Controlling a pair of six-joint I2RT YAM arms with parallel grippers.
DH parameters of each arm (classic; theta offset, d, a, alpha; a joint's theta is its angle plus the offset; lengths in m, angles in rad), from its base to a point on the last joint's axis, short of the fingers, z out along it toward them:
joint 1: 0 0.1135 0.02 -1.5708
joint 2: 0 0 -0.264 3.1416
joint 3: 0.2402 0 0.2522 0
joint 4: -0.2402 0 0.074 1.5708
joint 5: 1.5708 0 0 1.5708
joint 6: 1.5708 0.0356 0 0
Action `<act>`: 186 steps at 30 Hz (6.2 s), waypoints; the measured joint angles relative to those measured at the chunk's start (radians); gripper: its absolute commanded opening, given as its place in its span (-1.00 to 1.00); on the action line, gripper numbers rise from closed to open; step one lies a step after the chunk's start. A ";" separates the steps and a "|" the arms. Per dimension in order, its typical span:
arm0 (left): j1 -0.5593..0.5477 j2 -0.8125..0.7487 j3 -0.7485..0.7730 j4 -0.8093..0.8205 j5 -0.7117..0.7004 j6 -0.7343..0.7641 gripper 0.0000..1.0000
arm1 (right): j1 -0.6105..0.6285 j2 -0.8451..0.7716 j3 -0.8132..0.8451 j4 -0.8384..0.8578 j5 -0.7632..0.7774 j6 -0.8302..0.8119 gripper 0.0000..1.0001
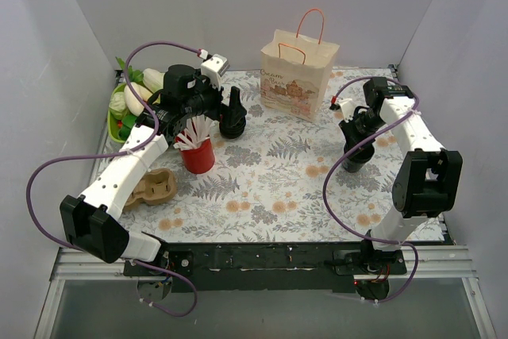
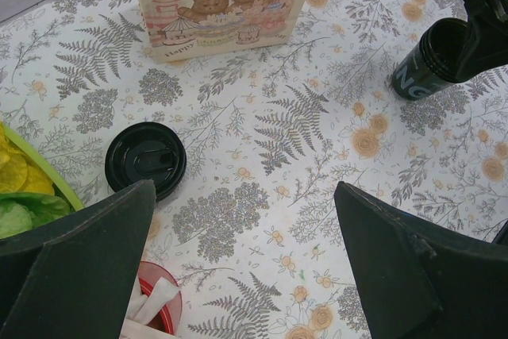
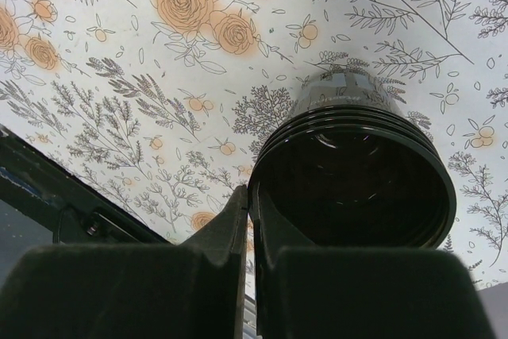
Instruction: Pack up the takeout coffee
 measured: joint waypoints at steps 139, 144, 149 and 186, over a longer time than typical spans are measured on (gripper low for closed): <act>-0.003 0.053 0.015 0.015 0.032 -0.033 0.96 | -0.007 0.020 -0.053 0.220 0.192 0.050 -0.12; -0.003 0.053 0.015 0.015 0.032 -0.033 0.96 | -0.029 0.026 -0.053 0.235 0.233 0.061 -0.21; -0.004 0.053 0.015 0.015 0.032 -0.033 0.96 | -0.098 0.034 -0.053 0.243 0.260 0.061 -0.22; -0.031 0.568 0.521 -0.383 -0.013 0.137 0.68 | -0.223 -0.124 0.215 0.106 0.003 0.110 0.03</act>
